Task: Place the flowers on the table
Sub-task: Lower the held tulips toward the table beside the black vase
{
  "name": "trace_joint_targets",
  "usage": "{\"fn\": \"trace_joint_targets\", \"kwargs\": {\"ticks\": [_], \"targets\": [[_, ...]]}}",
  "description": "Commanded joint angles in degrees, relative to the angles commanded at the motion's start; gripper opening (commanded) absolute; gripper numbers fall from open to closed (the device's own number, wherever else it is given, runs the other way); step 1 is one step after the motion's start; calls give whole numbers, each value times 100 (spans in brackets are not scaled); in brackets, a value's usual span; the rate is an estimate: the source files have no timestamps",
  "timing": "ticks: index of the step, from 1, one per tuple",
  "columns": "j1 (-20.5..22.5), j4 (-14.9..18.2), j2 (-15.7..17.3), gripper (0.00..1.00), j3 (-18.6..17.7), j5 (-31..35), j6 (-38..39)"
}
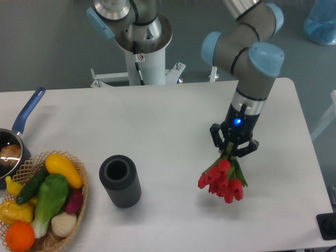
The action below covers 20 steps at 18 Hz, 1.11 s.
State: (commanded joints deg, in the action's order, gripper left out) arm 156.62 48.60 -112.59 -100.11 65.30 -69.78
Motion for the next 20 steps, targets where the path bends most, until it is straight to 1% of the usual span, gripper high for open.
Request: {"fn": "trace_joint_targets", "kwargs": {"ticks": [5,12,18,19,20], "targets": [[-88,9,-88,22,-53,211,0],[-176,-9,-202,22,-141,211,26],[-193,-9,-202,22,-150,211,44],[-193,-9,-202,24,-150,211,26],[-185,-17,-202,37,-150,211,9]]}}
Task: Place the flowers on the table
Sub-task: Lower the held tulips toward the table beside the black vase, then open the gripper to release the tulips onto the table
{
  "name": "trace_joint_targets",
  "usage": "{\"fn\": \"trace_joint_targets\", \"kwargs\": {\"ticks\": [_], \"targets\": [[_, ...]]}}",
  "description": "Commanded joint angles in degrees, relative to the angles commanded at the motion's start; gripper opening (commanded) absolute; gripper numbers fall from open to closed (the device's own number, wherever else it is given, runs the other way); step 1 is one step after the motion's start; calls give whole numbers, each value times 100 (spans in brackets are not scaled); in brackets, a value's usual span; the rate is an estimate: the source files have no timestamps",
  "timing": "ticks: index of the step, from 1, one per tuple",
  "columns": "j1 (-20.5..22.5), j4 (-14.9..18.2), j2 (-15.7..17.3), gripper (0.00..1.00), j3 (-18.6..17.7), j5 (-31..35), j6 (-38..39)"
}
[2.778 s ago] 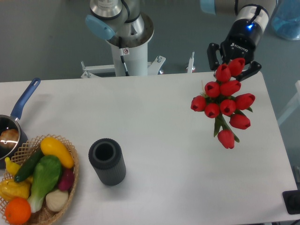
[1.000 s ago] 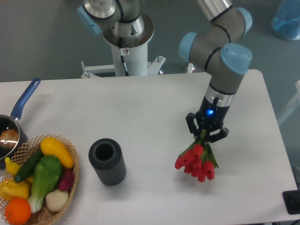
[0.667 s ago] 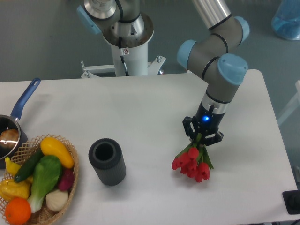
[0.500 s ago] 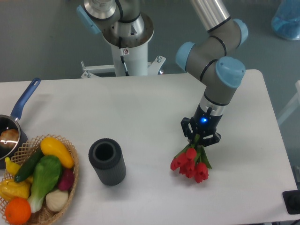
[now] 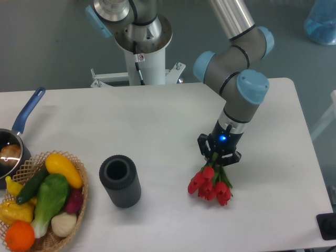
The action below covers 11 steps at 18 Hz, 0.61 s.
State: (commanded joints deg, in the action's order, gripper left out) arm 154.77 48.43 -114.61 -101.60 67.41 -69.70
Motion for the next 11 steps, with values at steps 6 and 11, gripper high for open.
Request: {"fn": "trace_joint_targets", "kwargs": {"ticks": [6,11], "targets": [[26,9,17,58,35,9,-9],[342,35,210,100,0,244,-26]]}}
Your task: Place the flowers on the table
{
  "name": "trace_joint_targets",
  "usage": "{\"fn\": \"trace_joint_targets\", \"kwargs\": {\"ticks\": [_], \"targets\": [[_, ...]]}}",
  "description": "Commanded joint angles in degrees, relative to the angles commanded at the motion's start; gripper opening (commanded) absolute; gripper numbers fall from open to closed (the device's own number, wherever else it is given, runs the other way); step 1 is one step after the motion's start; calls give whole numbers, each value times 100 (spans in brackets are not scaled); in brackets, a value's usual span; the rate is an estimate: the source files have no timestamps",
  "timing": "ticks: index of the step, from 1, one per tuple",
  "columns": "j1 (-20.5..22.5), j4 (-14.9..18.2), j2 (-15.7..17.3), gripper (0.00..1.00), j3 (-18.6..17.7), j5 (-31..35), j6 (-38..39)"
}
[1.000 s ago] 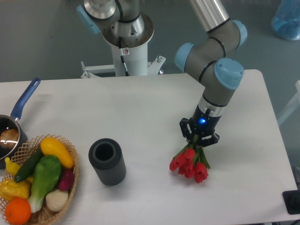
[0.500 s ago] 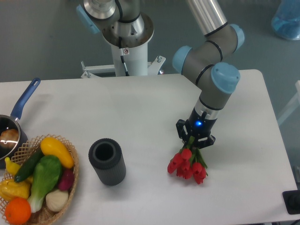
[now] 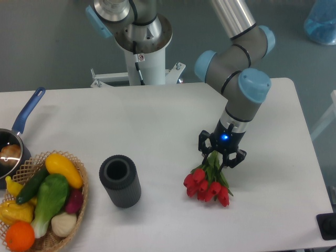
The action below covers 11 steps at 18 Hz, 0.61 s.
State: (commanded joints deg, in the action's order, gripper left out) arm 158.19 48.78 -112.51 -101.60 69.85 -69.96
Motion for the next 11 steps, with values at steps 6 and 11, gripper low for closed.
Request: {"fn": "trace_joint_targets", "kwargs": {"ticks": [6,11], "targets": [[265,9,194,100,52,1046,-35],[203,149,335,100,26,1354,-123]]}}
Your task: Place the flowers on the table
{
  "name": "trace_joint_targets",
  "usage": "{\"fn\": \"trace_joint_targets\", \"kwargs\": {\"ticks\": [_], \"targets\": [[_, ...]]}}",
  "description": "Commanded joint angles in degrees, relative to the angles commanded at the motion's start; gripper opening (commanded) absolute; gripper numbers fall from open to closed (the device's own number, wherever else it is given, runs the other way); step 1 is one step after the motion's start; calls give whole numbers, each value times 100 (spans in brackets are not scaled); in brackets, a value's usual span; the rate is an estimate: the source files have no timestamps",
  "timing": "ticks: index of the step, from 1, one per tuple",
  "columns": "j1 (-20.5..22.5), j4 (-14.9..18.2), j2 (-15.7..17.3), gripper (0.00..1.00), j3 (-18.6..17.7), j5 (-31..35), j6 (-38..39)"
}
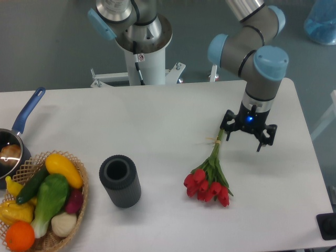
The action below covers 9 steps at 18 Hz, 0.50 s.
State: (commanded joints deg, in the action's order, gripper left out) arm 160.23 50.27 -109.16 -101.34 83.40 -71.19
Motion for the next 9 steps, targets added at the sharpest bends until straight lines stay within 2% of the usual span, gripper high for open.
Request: {"fn": "trace_joint_targets", "kwargs": {"ticks": [9], "targets": [[17,18,18,100,-18,177,-123]]}}
